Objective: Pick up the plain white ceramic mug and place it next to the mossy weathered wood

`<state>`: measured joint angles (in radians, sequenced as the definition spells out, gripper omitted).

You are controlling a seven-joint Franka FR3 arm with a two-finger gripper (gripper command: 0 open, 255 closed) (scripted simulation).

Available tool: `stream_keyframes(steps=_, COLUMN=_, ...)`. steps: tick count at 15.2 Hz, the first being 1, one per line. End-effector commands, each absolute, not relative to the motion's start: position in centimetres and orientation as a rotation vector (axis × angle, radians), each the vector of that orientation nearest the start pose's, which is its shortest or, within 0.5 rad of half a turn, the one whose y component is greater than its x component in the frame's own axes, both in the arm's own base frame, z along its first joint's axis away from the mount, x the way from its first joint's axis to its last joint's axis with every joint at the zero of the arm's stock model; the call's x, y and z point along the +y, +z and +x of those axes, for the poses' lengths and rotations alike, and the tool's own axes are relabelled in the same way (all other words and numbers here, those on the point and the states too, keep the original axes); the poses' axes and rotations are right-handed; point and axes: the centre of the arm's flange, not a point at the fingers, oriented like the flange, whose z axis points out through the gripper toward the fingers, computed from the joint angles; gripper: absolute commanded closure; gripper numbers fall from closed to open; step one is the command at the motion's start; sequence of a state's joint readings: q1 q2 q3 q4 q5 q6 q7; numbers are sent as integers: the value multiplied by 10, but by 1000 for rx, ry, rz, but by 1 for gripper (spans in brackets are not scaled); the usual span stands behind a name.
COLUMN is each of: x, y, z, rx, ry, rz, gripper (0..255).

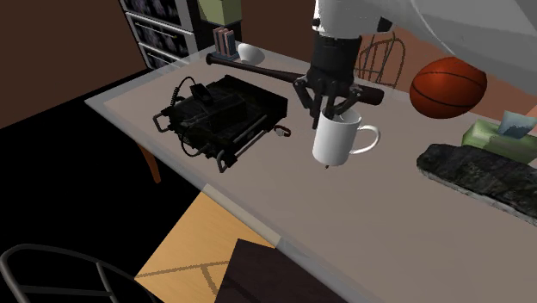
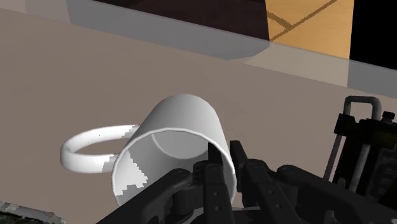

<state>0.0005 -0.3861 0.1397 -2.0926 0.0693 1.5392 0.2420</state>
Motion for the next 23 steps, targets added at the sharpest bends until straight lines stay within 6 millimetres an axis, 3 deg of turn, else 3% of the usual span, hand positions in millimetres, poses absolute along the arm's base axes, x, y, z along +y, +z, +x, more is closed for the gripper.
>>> stream_keyframes(steps=1, x=48, y=565, z=413, rx=186, ry=268, rz=-3139, gripper=255)
stream_keyframes(steps=23, x=-241, y=566, z=393, rx=186, ry=268, rz=-3139, gripper=255)
